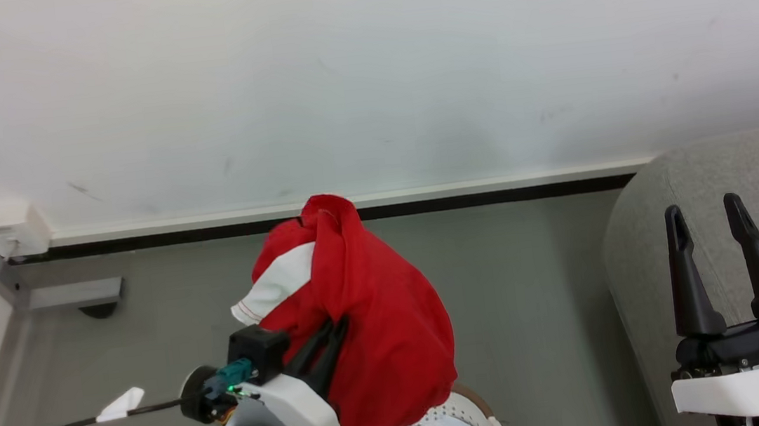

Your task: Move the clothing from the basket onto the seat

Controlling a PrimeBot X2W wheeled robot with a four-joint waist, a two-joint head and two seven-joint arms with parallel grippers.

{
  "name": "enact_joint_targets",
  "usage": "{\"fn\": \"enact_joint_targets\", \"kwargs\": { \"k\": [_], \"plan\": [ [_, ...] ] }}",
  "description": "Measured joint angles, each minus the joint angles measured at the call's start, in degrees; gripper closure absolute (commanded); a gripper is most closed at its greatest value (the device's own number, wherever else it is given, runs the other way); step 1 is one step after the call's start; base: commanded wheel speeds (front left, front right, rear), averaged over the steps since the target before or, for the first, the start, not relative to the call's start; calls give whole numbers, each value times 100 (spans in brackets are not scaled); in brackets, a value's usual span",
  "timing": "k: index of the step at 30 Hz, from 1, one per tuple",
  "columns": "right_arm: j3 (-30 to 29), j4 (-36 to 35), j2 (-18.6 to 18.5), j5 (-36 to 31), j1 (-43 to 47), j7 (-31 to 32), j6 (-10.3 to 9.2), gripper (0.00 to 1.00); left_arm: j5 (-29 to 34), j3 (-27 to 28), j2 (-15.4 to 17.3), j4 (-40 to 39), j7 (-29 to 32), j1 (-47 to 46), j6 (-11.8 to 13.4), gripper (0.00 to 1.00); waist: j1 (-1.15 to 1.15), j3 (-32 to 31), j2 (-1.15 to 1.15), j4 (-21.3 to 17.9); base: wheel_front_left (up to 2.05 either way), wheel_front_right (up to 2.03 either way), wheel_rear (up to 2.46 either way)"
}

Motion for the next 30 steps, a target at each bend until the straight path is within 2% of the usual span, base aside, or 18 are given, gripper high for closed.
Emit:
{"fn": "enact_joint_targets", "kwargs": {
  "k": [7, 15, 25, 30],
  "plan": [
    [112, 53, -3, 3, 127, 0, 0, 0, 104, 202, 398, -1192, 21, 119, 319, 100, 1, -206, 0, 186, 0, 0, 0],
    [320, 143, -2, -2, 172, 0, 0, 0, 103, 381, 670, -2352, 304, 47, 637, 100, 1, -250, 0, 225, 0, 0, 0],
    [582, 237, -10, -64, 174, 0, 0, 0, 97, 494, 884, -3039, 543, 31, 902, 100, 1, -225, 0, 131, 0, 0, 0],
    [1145, 489, -291, -290, 174, 0, 0, 0, 57, 523, 912, -3234, 589, 47, 973, 100, 2, -226, 0, 110, 0, 0, 0]
  ]
}}
